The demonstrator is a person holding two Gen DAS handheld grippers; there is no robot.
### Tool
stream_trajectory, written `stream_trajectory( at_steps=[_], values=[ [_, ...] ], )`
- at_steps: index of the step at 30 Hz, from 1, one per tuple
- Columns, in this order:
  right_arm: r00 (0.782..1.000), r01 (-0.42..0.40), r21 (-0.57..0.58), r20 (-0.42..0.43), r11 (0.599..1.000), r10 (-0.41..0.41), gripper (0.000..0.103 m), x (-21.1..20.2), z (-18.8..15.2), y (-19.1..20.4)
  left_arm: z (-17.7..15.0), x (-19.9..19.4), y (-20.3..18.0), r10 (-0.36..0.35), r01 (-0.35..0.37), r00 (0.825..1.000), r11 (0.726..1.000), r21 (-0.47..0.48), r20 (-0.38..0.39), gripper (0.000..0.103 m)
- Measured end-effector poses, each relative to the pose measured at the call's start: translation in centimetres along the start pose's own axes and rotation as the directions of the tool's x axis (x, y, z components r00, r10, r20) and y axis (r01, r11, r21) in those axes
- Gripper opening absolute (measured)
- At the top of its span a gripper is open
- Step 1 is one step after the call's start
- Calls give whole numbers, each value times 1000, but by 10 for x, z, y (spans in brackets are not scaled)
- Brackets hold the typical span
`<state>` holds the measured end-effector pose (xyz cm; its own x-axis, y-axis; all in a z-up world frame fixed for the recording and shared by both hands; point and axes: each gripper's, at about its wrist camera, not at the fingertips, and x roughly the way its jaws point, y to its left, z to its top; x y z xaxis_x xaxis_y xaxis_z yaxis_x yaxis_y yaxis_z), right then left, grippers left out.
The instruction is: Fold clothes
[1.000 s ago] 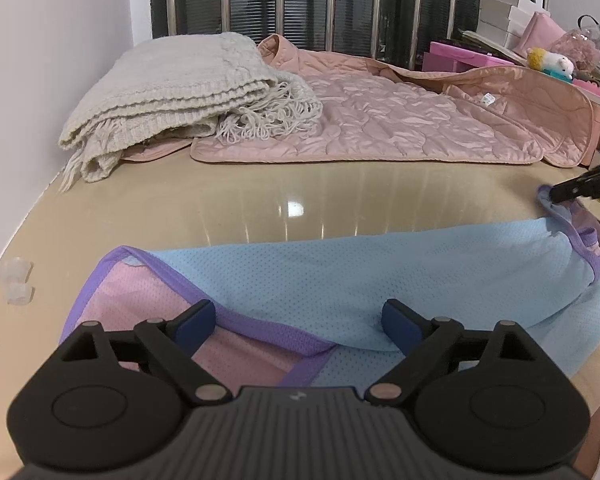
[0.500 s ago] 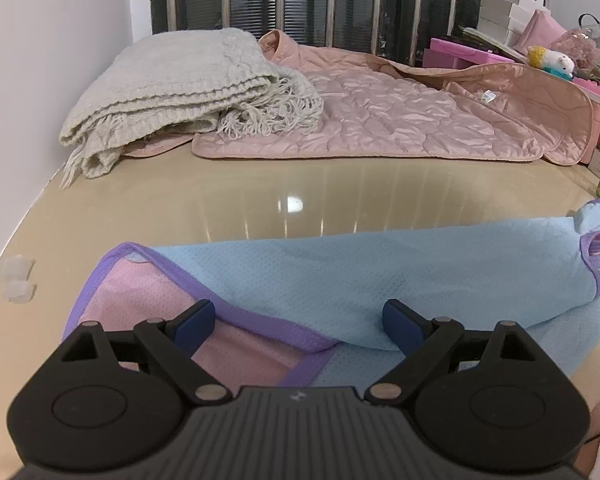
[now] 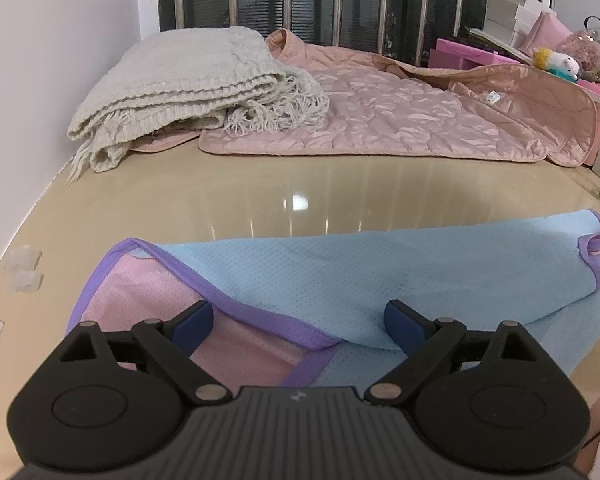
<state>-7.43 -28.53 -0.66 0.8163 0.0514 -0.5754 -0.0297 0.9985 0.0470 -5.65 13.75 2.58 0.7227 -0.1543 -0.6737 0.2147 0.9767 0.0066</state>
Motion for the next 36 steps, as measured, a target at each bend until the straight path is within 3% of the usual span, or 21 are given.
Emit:
stream_trajectory(
  at_steps=[3, 5, 8, 10, 12, 14, 15, 19, 21, 23, 25, 27, 32, 36],
  values=[
    [997, -24, -8, 68, 1000, 24, 7, -18, 8, 3, 7, -12, 3, -29, 29, 999, 1000, 4, 29, 94],
    [993, -55, -56, 101, 997, 61, 16, -17, 17, 13, 15, -13, 11, -9, 10, 999, 999, -38, 49, 94],
    [988, -122, -81, 84, 989, 129, 17, 3, 27, 30, 18, 2, 20, 15, -15, 1000, 994, -110, 2, 94],
    [983, -175, -118, 39, 977, 181, 15, 15, 24, 43, 14, 8, 21, 37, -38, 999, 994, -107, -10, 94],
    [987, -154, -140, 14, 978, 158, 14, 20, 15, 48, 11, 5, 26, 38, -38, 999, 992, -123, -5, 94],
    [994, -108, -152, 4, 982, 110, 14, 21, 6, 49, 12, 0, 43, 2, 0, 1000, 976, -219, 9, 94],
    [995, -94, -147, 11, 985, 97, 14, 17, 4, 46, 14, 2, 51, 19, -17, 1000, 966, -259, 3, 93],
    [988, -127, -113, 68, 985, 135, 19, -4, 5, 43, 25, 14, 72, 106, -105, 994, 933, -345, -17, 58],
    [970, -200, -154, 109, 968, 218, 19, -17, 5, 57, 29, 17, 82, 88, -86, 996, 911, -402, -14, 53],
    [946, -275, -202, 115, 940, 302, 19, -23, 5, 77, 32, 19, 91, 68, -65, 998, 886, -459, -10, 41],
    [920, -353, -235, 89, 906, 381, 19, -22, 4, 100, 32, 24, 102, 38, -35, 999, 842, -538, -5, 17],
    [900, -404, -269, 53, 874, 432, 19, -17, 1, 124, 26, 27, 110, 13, -9, 1000, 802, -597, 2, 3],
    [879, -463, -294, -34, 836, 475, 17, -6, -11, 156, 11, 13, 115, -13, 39, 999, 746, -665, 44, 1],
    [873, -481, -282, -63, 830, 484, 17, -4, -17, 152, 4, 2, 116, 46, -11, 998, 776, -631, 39, 3]
  ],
)
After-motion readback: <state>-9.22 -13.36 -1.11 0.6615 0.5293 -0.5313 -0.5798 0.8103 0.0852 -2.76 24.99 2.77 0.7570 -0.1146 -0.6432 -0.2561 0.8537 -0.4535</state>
